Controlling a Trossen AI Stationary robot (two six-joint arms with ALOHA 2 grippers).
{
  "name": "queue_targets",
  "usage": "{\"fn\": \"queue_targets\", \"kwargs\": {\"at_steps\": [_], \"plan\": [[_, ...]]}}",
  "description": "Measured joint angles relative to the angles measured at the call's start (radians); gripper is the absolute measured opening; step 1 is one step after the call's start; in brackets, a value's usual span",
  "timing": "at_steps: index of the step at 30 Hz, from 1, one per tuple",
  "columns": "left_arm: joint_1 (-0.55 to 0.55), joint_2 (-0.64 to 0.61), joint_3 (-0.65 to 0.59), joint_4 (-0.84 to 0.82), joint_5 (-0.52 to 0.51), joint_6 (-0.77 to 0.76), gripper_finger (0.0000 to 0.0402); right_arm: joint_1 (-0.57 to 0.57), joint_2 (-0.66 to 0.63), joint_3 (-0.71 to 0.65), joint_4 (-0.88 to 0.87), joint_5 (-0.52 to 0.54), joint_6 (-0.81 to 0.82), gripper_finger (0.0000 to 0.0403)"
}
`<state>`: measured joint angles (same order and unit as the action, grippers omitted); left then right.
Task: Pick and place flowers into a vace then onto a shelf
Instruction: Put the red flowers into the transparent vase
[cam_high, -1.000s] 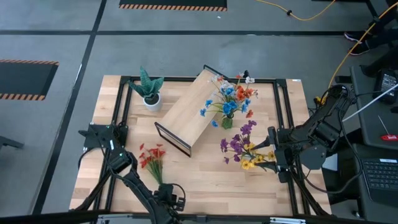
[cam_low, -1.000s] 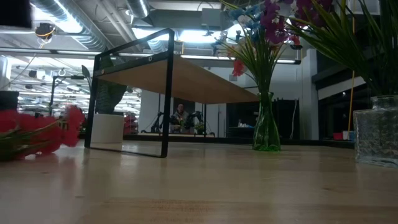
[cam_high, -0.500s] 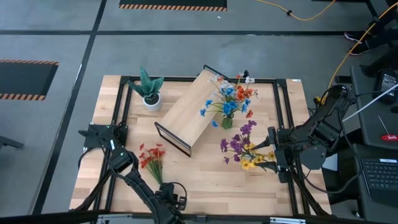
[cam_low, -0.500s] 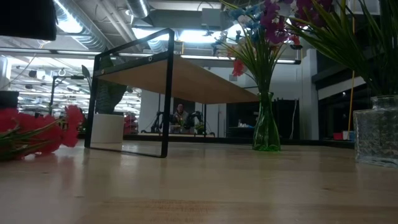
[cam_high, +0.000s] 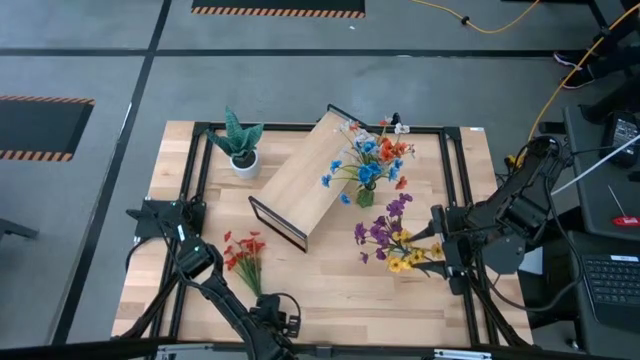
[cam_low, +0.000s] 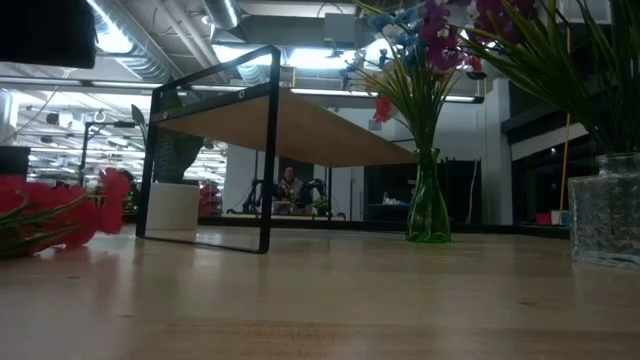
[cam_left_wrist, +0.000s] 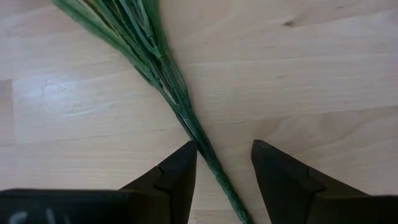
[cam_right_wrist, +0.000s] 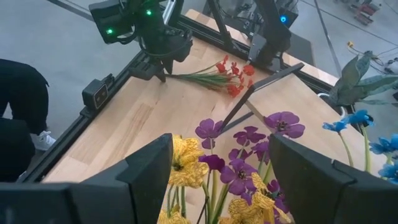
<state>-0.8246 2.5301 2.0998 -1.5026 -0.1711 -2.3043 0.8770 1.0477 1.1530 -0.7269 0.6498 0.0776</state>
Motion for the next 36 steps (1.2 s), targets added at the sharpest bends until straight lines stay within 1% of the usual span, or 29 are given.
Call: {"fn": "queue_targets", "kwargs": {"at_steps": [8,20,28,33,36], "plan": [[0.000,0.000,-0.002,0.006,-0.014,0.001,0.0150,0.027,0.000,0.000,0.000,0.000,0.000,0.0266],[-0.012,0.000,-0.007,0.028,-0.056,0.032,0.0081,0.057,0.000,0.000,0.000,0.000,0.021,0.0266],[-0.014,0.001,-0.008,0.039,-0.099,0.100,0.0012,0.057,0.000,0.000,0.000,0.000,0.021,0.0266],[-0.027,0.002,-0.005,0.030,-0.110,0.106,0.0010,0.057,0.000,0.000,0.000,0.000,0.021,0.0266],[-0.041,0.014,0.036,-0.010,-0.137,0.104,0.0006,0.057,0.000,0.000,0.000,0.000,0.020,0.0266]]}}
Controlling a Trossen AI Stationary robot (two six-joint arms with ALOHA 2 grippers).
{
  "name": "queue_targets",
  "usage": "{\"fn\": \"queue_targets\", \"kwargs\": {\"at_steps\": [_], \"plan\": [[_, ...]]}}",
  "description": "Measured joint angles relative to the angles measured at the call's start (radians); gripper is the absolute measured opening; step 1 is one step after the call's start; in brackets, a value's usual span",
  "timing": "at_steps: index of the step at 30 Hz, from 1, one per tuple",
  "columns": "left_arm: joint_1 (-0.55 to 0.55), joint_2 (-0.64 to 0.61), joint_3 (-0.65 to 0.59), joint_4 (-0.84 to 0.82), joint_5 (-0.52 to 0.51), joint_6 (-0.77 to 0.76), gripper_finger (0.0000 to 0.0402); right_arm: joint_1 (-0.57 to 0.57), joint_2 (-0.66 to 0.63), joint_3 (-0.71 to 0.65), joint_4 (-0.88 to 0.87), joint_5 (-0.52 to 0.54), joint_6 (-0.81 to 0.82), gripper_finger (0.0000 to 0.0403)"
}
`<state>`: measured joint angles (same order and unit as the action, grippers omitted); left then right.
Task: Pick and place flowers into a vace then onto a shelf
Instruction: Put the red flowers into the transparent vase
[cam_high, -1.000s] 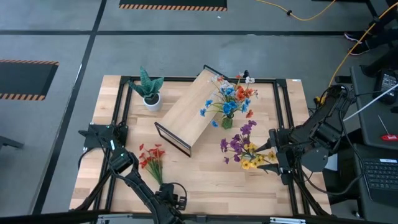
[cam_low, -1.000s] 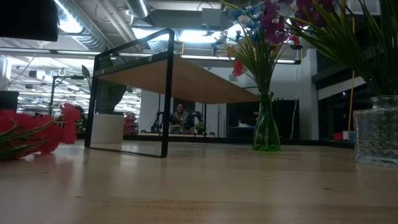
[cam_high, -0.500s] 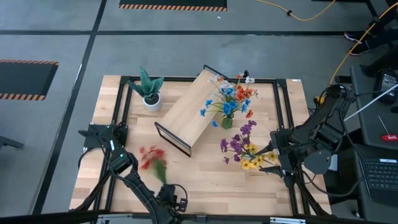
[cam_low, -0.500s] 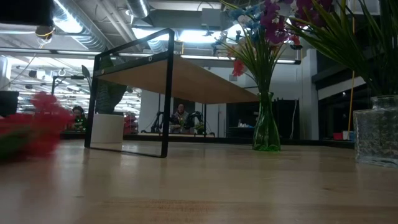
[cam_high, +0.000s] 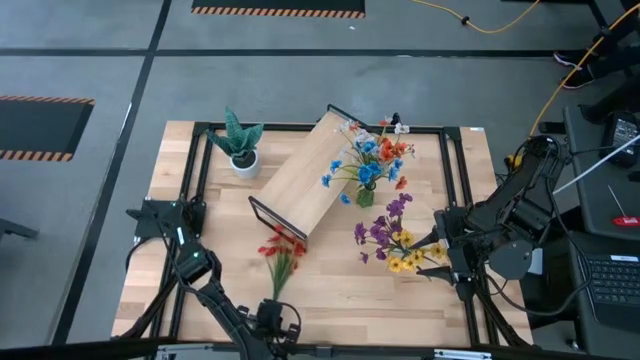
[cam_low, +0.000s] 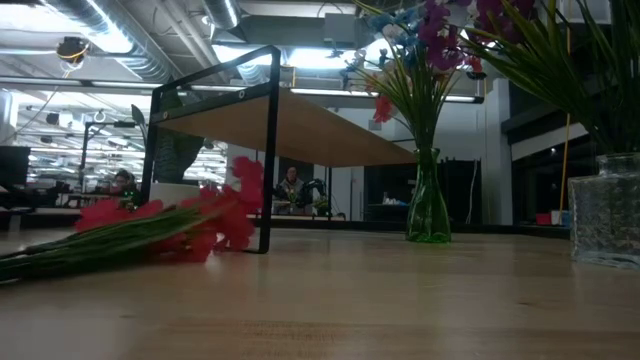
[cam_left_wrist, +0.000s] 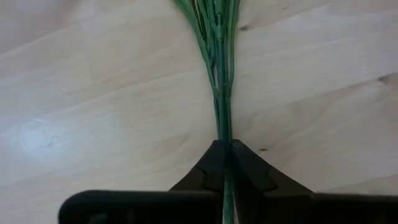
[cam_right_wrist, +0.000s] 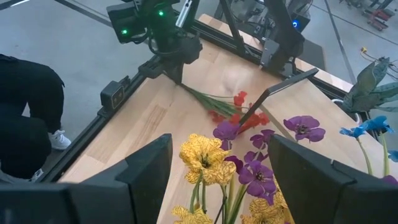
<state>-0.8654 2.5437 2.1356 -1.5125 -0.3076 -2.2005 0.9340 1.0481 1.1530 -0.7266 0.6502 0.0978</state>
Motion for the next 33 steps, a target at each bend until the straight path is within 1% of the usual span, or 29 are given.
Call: {"fn": "queue_targets", "kwargs": {"at_steps": [4,7,12,16,21,24,27,33], "plan": [[-0.019,0.011,0.071,-0.047,-0.030,0.008,0.0005,0.000,0.000,0.000,0.000,0.002,0.000,0.0266],[-0.046,-0.021,0.079,-0.029,-0.079,0.007,0.0002,0.000,0.000,0.000,0.000,0.002,-0.001,0.0266],[-0.065,-0.044,0.079,-0.047,-0.112,-0.002,0.0001,-0.001,0.000,0.000,0.000,0.003,-0.001,0.0266],[-0.077,-0.052,0.080,-0.052,-0.192,0.017,0.0000,-0.001,0.000,0.000,0.000,0.002,-0.001,0.0266],[-0.084,-0.052,0.080,-0.055,-0.191,0.009,0.0002,-0.001,0.000,0.000,0.000,0.003,-0.001,0.0266],[-0.084,-0.052,0.080,-0.055,-0.219,0.000,0.0011,-0.001,0.000,0.000,0.000,0.003,-0.001,0.0266],[-0.076,-0.052,0.081,-0.057,-0.219,0.006,0.0026,-0.001,0.000,0.000,0.000,0.003,-0.001,0.0266],[-0.059,-0.052,0.080,-0.057,-0.226,0.015,0.0077,-0.001,0.000,0.000,0.000,0.003,-0.001,0.0266]]}}
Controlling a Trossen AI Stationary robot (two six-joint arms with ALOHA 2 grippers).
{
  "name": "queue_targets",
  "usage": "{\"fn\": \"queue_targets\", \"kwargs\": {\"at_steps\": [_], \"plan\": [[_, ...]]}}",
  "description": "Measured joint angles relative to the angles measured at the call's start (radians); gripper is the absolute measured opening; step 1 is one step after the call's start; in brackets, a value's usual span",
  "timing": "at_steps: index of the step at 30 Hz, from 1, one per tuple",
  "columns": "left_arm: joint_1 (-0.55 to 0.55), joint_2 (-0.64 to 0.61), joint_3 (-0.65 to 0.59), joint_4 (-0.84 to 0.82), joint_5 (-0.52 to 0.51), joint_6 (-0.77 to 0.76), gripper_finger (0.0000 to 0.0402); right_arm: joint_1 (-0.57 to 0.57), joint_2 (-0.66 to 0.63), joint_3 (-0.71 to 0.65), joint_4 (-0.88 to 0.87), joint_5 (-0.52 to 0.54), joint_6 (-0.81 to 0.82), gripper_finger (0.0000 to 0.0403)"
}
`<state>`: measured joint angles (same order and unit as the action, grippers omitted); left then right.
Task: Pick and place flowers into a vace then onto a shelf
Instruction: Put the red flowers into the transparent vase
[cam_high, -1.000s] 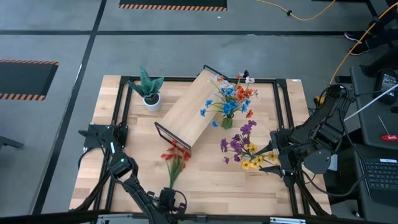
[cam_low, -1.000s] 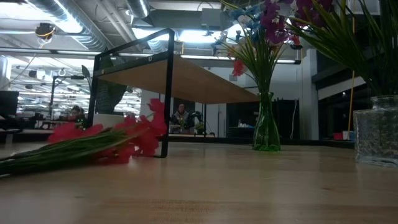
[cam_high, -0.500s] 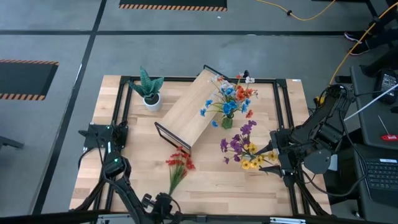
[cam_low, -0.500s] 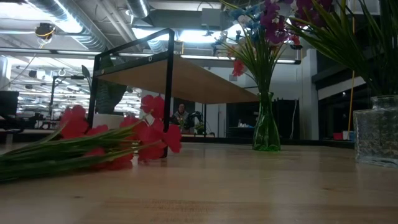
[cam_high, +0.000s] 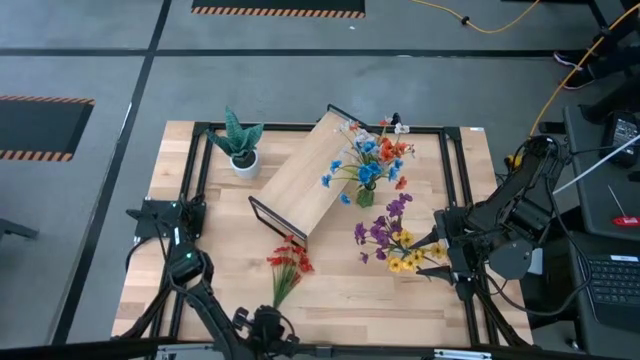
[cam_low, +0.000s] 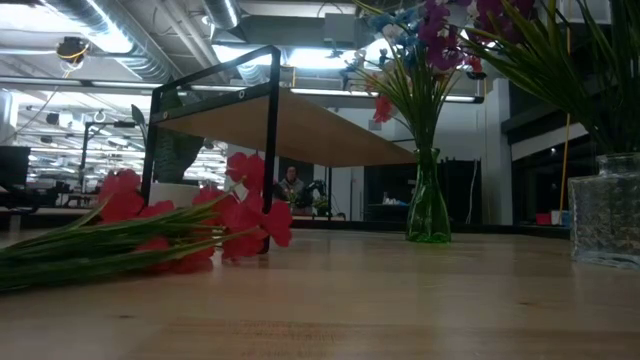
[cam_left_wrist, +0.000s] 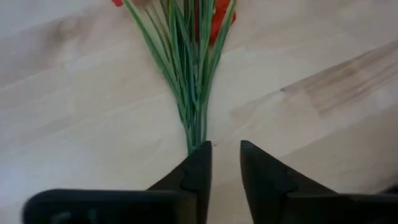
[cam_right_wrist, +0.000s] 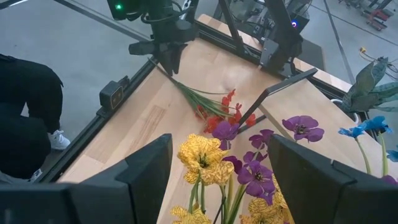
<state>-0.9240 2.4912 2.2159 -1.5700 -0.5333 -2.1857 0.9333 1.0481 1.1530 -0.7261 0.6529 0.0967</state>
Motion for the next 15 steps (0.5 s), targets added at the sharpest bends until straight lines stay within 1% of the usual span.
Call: {"fn": "queue_targets", "kwargs": {"at_steps": [5,8,11,15], "plan": [[0.010,-0.002,-0.048,0.015,0.021,-0.001,0.0125,0.000,0.000,0.000,0.000,0.000,0.000,0.0266],[0.017,-0.002,-0.083,0.047,0.047,0.000,0.0145,0.000,0.000,0.000,0.000,0.000,0.000,0.0266],[0.025,-0.002,-0.123,0.095,0.036,0.000,0.0157,0.000,0.000,0.000,0.000,0.000,0.000,0.0266],[0.029,-0.010,-0.182,0.176,0.039,-0.001,0.0158,0.000,0.000,0.000,-0.001,0.000,0.000,0.0266]]}}
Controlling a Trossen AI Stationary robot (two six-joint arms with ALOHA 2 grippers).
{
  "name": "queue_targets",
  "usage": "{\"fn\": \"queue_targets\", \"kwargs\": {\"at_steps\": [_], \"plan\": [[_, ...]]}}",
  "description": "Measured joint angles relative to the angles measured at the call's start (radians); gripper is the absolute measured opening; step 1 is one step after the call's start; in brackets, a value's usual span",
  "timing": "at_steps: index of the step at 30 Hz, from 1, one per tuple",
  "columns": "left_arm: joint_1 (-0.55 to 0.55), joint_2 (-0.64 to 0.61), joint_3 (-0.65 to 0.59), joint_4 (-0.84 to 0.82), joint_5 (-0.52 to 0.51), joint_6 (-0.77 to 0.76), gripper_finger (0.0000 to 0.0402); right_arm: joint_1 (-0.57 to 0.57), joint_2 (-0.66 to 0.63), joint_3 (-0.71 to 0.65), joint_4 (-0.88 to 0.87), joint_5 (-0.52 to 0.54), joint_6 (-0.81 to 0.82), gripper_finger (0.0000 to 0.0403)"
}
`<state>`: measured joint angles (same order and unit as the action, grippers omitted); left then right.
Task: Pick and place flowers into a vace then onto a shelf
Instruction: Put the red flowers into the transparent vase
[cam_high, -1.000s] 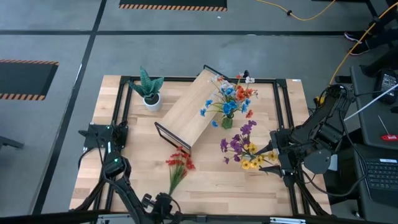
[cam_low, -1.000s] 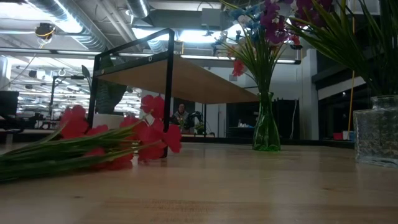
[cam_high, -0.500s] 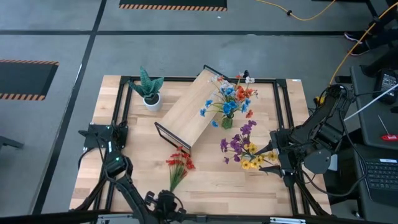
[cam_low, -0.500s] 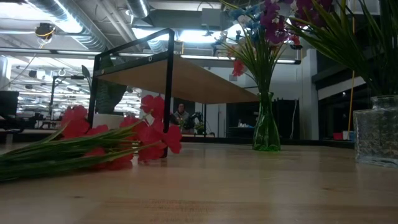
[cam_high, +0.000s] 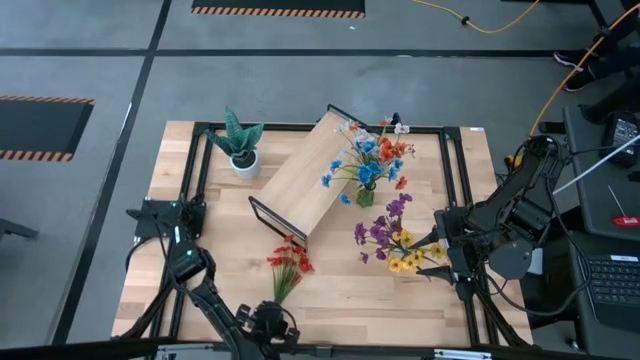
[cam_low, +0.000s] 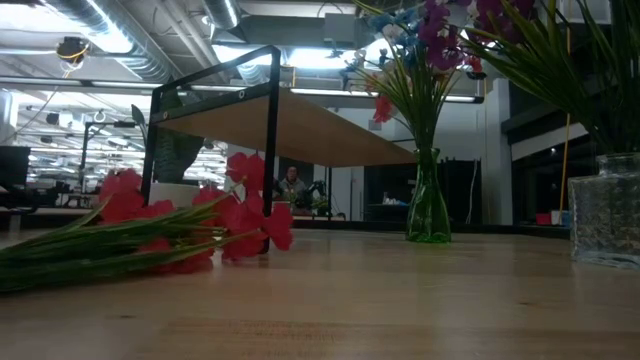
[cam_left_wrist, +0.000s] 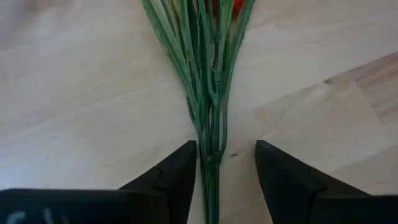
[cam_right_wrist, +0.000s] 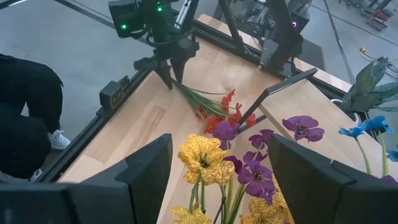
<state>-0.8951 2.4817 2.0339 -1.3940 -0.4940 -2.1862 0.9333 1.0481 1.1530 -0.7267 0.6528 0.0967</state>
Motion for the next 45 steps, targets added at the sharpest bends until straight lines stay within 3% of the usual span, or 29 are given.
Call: {"fn": "queue_targets", "kwargs": {"at_steps": [8,15,26,33,38,45], "plan": [[0.000,-0.009,-0.076,0.074,0.017,-0.002,0.0134,0.000,0.000,0.000,0.000,0.000,0.000,0.0266],[-0.016,-0.002,-0.036,0.025,0.046,-0.010,0.0017,0.000,0.002,0.000,0.000,0.000,0.003,0.0266],[-0.105,0.009,0.115,-0.093,-0.057,0.009,0.0002,0.000,0.024,0.000,0.001,0.000,0.003,0.0266],[-0.131,0.008,0.166,-0.103,-0.380,0.048,0.0002,0.000,0.024,0.000,0.004,0.008,0.004,0.0266],[-0.125,0.007,0.175,-0.107,-0.558,0.121,0.0002,0.000,0.024,0.000,0.007,0.008,0.006,0.0266],[-0.102,0.005,0.176,-0.116,-0.901,0.235,0.0002,0.000,0.024,0.000,0.053,0.008,0.001,0.0266]]}}
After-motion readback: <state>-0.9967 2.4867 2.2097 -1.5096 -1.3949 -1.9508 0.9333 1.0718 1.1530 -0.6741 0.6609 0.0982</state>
